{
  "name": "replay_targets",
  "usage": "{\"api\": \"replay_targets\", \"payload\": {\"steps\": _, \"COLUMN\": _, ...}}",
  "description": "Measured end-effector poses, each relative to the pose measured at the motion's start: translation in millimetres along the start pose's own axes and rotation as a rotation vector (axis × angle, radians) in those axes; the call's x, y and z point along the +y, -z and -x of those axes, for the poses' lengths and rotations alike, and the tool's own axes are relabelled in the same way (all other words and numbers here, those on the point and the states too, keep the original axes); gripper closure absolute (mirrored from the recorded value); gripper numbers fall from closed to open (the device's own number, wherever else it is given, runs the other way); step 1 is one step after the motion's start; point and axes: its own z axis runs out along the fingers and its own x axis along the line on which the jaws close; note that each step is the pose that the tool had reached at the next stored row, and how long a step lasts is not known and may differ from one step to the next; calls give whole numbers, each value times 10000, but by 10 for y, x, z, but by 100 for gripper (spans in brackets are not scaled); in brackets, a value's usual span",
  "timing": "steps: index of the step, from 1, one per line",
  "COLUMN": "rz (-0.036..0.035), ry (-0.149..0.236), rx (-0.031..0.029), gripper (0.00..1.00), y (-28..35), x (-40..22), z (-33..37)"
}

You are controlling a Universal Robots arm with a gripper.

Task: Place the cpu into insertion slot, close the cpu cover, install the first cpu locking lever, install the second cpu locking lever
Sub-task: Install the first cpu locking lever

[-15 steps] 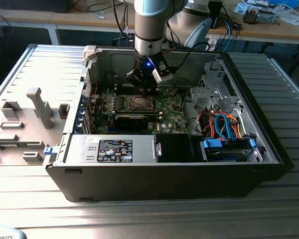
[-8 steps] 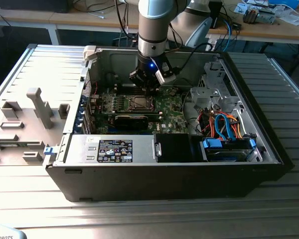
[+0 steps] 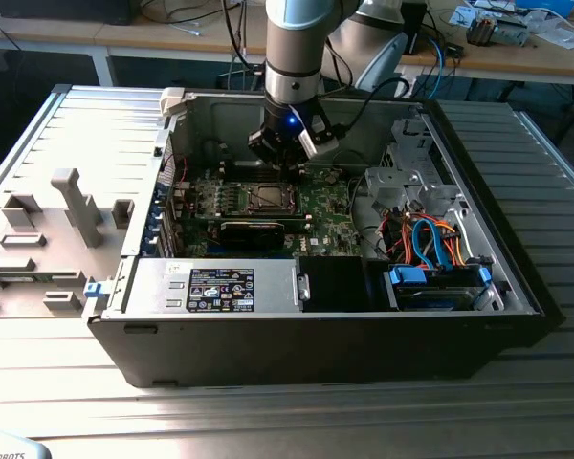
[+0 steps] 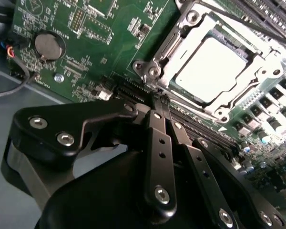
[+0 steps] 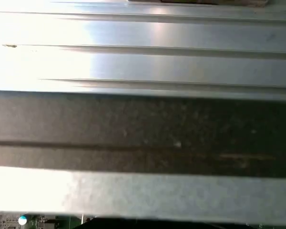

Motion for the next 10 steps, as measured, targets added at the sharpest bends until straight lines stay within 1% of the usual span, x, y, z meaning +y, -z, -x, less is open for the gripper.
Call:
{"api": "replay_targets", "payload": {"steps": 1, "rz": -12, "ry": -2, "rx": 1, "gripper": 89, "y": 2, "x": -16, "z": -1}}
{"api": "replay_targets", "payload": {"steps": 2, "rz": -45, "ry": 0, "rx": 2, "gripper": 89, "y": 4, "x": -44, "z": -2}}
{"api": "replay_targets", "payload": {"steps": 3, "rz": -72, "ry": -1, "rx": 2, "gripper": 89, "y": 7, "x": -81, "z": -3}}
{"api": "replay_targets", "payload": {"steps": 4, "rz": -88, "ry": -2, "rx": 4, "gripper": 89, "y": 13, "x": -137, "z": -6}}
{"api": "replay_targets", "payload": {"steps": 7, "rz": -103, "ry": -1, "rx": 4, "gripper": 89, "y": 25, "x": -275, "z": -10}}
{"api": "replay_targets", "payload": {"steps": 10, "rz": -105, "ry": -1, "rx": 4, "gripper": 89, "y": 32, "x": -353, "z": -13}}
